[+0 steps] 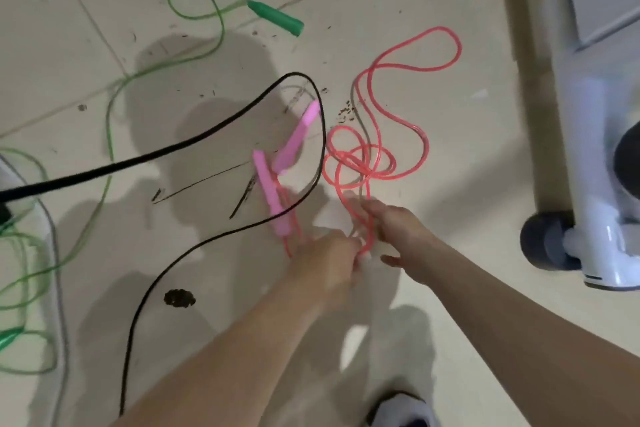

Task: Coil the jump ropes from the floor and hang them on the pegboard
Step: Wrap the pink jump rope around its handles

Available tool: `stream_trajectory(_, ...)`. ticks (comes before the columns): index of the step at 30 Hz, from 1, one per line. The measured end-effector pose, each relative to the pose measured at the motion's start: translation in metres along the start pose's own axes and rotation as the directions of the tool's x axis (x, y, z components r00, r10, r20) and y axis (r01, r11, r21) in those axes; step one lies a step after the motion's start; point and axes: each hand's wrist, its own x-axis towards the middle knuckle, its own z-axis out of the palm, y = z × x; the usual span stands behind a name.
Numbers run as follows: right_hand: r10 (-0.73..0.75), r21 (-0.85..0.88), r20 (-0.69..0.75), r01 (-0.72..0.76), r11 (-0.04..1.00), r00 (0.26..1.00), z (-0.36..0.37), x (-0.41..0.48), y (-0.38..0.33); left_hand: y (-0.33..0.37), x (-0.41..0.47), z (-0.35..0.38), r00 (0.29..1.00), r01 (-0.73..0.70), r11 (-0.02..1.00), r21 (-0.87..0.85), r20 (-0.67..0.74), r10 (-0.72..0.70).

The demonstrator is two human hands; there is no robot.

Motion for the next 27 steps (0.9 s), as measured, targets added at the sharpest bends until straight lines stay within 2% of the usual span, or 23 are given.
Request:
stream_trajectory(1, 0.063, 0.076, 0.111, -0.072, 0.994, 0.992, -0.006, -0.015, -0.001, 0.015, -0.024, -0.005, 0.997, -0.067, 0.987, -0.144, 0.027, 0.072)
stream_trajectory(2, 0.082, 0.224, 0.217, -0.131, 0.966, 0.973, -0.012, -0.033, -0.005, 0.028, -0.049, -0.011, 0.991, -0.119, 0.969, -0.217, 0.028, 0.128)
stream_trajectory(3, 0.052, 0.387, 0.277, -0.161, 0.908, 0.96, -0.017, -0.052, -0.013, 0.037, -0.069, -0.017, 0.98, -0.198, 0.966, -0.169, -0.023, 0.197)
stream_trajectory(5, -0.011, 0.621, 0.244, -0.147, 0.77, 0.97, -0.032, -0.095, -0.039, 0.065, -0.114, -0.041, 0.976, -0.218, 0.976, -0.023, 0.004, 0.219)
stream_trajectory(6, -0.032, 0.678, 0.215, -0.125, 0.725, 0.976, -0.04, -0.114, -0.055, 0.076, -0.132, -0.052, 0.981, -0.188, 0.982, 0.0, -0.04, 0.188)
stream_trajectory(7, -0.071, 0.702, 0.196, -0.09, 0.707, 0.978, -0.047, -0.14, -0.074, 0.087, -0.149, -0.061, 0.988, -0.147, 0.987, -0.061, -0.051, 0.144)
stream_trajectory(9, -0.174, 0.667, 0.132, 0.043, 0.744, 0.976, -0.062, -0.196, -0.117, 0.117, -0.186, -0.086, 0.997, -0.075, 0.981, -0.181, -0.037, 0.069)
stream_trajectory(11, -0.297, 0.615, 0.03, 0.217, 0.758, 0.954, -0.08, -0.269, -0.162, 0.157, -0.228, -0.119, 0.999, -0.034, 0.979, -0.199, -0.033, 0.028)
stream_trajectory(14, -0.462, 0.589, -0.082, 0.417, 0.693, 0.883, -0.102, -0.366, -0.22, 0.217, -0.274, -0.157, 1.0, -0.016, 0.975, -0.221, -0.023, 0.011)
stream_trajectory(17, -0.605, 0.637, -0.047, 0.49, 0.595, 0.795, -0.124, -0.485, -0.265, 0.29, -0.334, -0.209, 0.999, 0.013, 0.918, -0.396, -0.035, -0.029)
stream_trajectory(19, -0.685, 0.707, 0.033, 0.467, 0.531, 0.728, -0.137, -0.557, -0.283, 0.325, -0.366, -0.232, 0.992, -0.055, 0.881, -0.471, -0.127, -0.006)
stream_trajectory(21, -0.751, 0.796, 0.132, 0.382, 0.47, 0.647, -0.154, -0.627, -0.298, 0.362, -0.402, -0.263, 0.976, -0.103, 0.819, -0.564, -0.217, -0.026)
stream_trajectory(23, -0.799, 0.796, 0.192, 0.386, 0.467, 0.57, -0.171, -0.69, -0.311, 0.405, -0.443, -0.295, 0.957, -0.162, 0.717, -0.678, -0.285, -0.053)
stream_trajectory(25, -0.832, 0.668, 0.146, 0.566, 0.482, 0.536, -0.183, -0.745, -0.317, 0.446, -0.486, -0.33, 0.946, -0.244, 0.6, -0.762, -0.324, -0.028)
stream_trajectory(27, -0.846, 0.429, 0.069, 0.75, 0.504, 0.529, -0.187, -0.787, -0.309, 0.486, -0.529, -0.363, 0.904, -0.368, 0.514, -0.775, -0.427, 0.004)
